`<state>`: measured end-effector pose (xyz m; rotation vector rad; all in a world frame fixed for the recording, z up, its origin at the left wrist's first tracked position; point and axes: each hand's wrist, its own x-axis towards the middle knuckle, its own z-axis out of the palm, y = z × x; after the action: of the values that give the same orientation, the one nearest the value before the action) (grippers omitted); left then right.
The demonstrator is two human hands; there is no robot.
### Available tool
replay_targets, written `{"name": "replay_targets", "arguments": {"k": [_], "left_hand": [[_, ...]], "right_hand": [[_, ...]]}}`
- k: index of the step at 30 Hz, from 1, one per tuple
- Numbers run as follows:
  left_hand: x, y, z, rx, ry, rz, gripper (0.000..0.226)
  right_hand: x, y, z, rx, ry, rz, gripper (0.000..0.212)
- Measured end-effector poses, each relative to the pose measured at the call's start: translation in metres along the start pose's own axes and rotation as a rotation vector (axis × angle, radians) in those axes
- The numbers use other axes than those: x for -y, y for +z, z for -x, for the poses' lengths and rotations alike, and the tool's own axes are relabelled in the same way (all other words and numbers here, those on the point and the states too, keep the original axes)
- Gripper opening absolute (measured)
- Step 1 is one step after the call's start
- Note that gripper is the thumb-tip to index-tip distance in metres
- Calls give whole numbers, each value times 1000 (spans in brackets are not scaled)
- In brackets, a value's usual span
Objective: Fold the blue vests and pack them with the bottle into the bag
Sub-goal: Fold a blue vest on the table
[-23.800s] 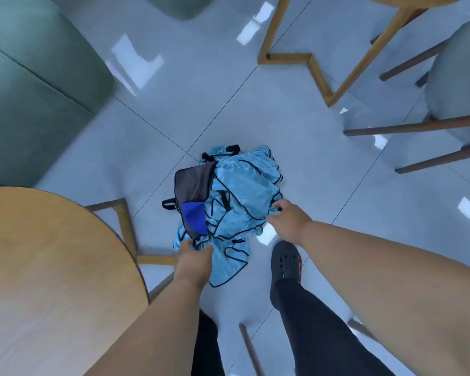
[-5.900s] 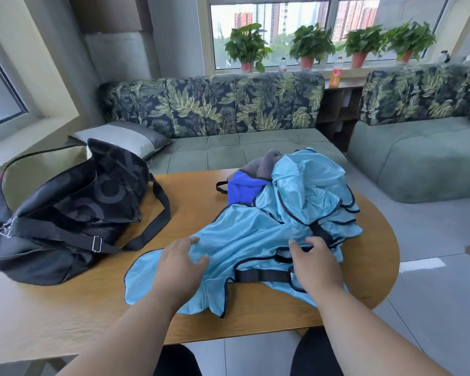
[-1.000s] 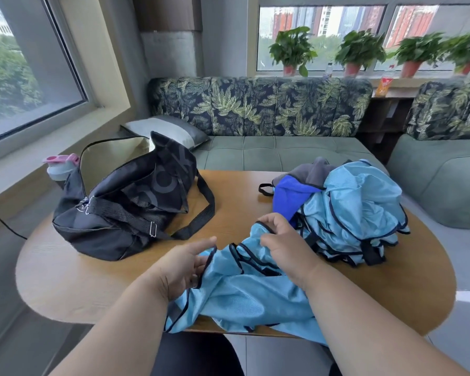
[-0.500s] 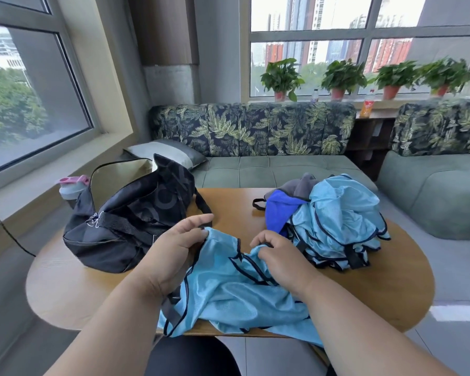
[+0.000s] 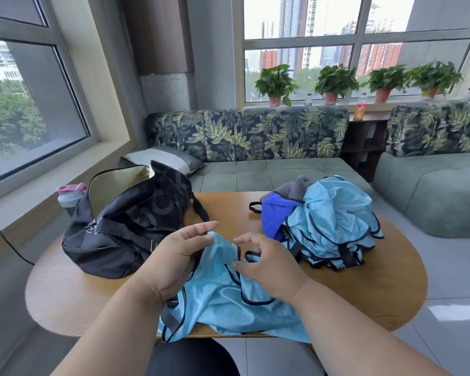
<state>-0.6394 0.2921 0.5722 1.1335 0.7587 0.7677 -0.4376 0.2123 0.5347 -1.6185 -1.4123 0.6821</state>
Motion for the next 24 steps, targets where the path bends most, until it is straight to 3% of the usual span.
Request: {"name": "replay_targets", "arguments": {"k": [3,6,11,12,20,24], "left_hand": [[3,-6,-4,53,20,-4,42],[3,-10,-4,32,62,-289,51],[4,-13,-6,-88,188,-620,12],[4,-13,-6,-96,205,-625,2],[10,-11,-10,-94,245,-480,37],[18,-5,-12,-259,245,-448,37]], "right_hand": [[-1,1,-3,-44,-1,-6,5],[1,-1,-3,-61,-24,-22,8],[1,-3,-12,-79,-23,-54,8],[0,-4,-13,-88,-13,-66,7],[-7,-7,-20,-114,93,-298,7],[-10,-10,-23,-224,241,-590,10]]}}
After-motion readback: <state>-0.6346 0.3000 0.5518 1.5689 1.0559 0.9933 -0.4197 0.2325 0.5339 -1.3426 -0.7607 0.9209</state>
